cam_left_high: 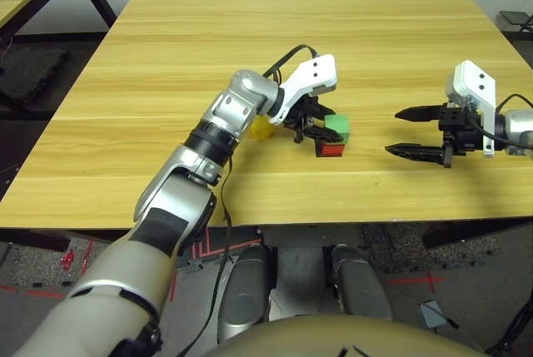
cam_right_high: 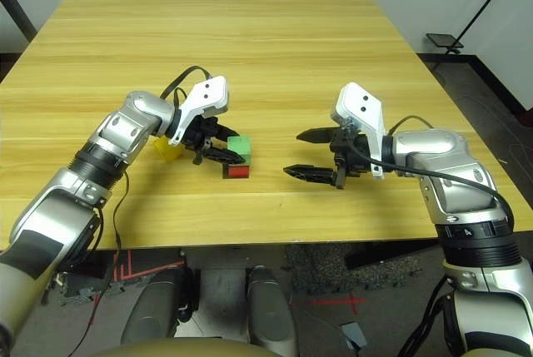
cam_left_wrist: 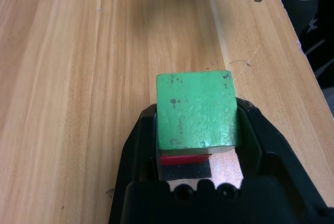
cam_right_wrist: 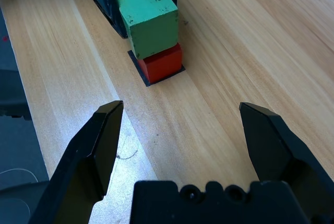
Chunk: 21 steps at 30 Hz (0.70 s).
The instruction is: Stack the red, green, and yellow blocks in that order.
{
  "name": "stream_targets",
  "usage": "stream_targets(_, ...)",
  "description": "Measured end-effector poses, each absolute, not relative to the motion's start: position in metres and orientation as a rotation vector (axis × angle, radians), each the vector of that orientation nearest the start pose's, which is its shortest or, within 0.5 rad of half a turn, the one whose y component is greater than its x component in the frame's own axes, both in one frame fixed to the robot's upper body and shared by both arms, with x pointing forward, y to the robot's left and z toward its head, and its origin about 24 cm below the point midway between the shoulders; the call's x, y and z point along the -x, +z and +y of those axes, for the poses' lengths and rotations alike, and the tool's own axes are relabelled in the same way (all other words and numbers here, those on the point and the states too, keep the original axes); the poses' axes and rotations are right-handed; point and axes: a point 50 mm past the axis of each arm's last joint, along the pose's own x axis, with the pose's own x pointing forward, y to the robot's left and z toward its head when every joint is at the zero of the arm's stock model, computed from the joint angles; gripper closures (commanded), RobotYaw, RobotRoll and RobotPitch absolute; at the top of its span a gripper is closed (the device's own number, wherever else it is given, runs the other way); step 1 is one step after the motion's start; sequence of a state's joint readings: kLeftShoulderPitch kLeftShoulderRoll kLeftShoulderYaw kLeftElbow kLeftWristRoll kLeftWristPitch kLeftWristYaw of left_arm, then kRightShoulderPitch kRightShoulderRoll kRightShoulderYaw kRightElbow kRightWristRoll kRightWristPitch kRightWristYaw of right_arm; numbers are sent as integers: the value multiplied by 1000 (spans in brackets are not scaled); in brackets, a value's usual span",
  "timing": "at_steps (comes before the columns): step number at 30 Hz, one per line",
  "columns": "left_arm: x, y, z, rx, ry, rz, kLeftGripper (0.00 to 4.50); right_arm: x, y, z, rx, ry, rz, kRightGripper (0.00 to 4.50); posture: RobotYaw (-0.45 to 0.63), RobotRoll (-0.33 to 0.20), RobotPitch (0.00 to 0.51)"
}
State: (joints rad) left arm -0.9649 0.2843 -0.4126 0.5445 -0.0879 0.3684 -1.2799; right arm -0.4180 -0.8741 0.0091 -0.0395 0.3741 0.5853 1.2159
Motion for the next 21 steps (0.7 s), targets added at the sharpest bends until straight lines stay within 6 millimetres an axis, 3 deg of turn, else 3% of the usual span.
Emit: stream_targets(21, -346, 146, 56, -483, -1517, 349, 2427, -278, 164, -234, 338, 1070, 409, 0, -5, -57, 99)
